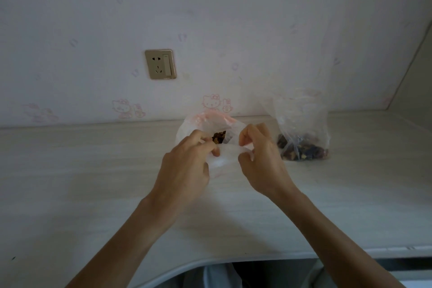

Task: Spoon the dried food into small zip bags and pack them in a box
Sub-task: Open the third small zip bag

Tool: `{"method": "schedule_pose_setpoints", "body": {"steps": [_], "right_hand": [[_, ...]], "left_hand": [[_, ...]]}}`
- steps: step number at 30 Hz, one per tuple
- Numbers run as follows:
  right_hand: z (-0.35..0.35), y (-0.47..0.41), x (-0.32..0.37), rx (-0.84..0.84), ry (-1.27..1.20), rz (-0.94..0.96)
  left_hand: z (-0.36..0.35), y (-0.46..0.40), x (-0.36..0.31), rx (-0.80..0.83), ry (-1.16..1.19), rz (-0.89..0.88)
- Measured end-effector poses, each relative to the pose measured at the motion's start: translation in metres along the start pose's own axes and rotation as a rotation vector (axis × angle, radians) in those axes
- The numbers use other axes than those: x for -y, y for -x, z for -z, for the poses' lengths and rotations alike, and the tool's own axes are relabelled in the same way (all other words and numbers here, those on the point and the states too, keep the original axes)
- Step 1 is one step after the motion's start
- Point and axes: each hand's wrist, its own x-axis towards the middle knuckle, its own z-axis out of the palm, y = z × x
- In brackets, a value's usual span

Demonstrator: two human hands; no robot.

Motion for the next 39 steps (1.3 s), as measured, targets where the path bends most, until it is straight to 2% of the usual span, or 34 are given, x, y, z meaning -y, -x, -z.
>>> {"method": "schedule_pose_setpoints", "body": {"steps": [2, 4, 8, 13, 20, 25, 29, 32, 39], "right_hand": [[0.002, 0.002, 0.003, 0.022, 0.015, 0.169], [0.004, 0.0, 0.004, 0.105, 0.064, 0.247], [0.004, -0.01, 0.008, 0.403, 0.279, 0.103], [-0.002, -0.02, 0.012, 0.538, 0.434, -0.041], [0.003, -0.023, 0.014, 0.673, 0.595, 0.02], [0.001, -0.028, 0.016, 0.88, 0.665, 0.042], [-0.002, -0.036, 0.007, 1.003, 0.62, 0.013], [-0.001, -0.04, -0.008, 0.989, 0.578, 0.045], [0.0, -0.017, -0.046, 0.779, 0.342, 0.051]], "left_hand": [[0.004, -0.005, -0.003, 0.113, -0.005, 0.036], [0.01, -0.011, -0.005, 0.212, 0.012, 0.037], [0.019, -0.024, -0.001, 0.437, 0.004, 0.061], [0.018, -0.037, 0.002, 0.604, 0.007, 0.041], [0.004, -0.031, 0.008, 0.611, -0.119, 0.005], [-0.003, -0.033, 0.008, 0.714, -0.291, 0.016], [-0.01, -0.042, 0.009, 0.864, -0.302, 0.066], [-0.016, -0.045, 0.016, 0.885, -0.226, 0.106], [-0.038, -0.026, 0.04, 0.802, 0.063, 0.162]]}}
